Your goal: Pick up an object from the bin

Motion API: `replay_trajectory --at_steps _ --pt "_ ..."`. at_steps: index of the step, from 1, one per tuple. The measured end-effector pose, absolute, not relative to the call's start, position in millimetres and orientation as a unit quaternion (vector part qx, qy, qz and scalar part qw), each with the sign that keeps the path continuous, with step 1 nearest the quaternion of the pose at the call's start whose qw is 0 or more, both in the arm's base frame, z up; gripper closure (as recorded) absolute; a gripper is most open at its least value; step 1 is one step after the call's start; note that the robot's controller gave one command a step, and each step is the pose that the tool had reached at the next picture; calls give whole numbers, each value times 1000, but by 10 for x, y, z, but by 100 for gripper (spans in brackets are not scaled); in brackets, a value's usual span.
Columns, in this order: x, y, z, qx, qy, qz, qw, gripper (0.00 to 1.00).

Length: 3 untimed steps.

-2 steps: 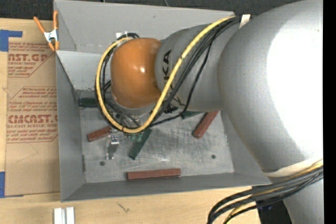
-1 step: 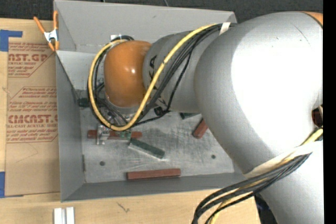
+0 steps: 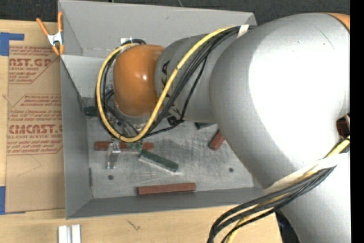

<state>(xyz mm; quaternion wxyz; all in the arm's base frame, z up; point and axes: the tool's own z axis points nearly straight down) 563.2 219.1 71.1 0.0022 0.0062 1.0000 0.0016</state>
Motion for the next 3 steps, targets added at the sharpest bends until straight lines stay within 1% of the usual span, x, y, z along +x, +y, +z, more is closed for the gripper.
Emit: replay_trajectory --at_steps 1,2,3 --pt "5629 2206 729 6 1000 2 0 100" --pt "5629 2206 729 6 1000 2 1 100" --pt "5547 2222 2104 -41 999 1 1 100"
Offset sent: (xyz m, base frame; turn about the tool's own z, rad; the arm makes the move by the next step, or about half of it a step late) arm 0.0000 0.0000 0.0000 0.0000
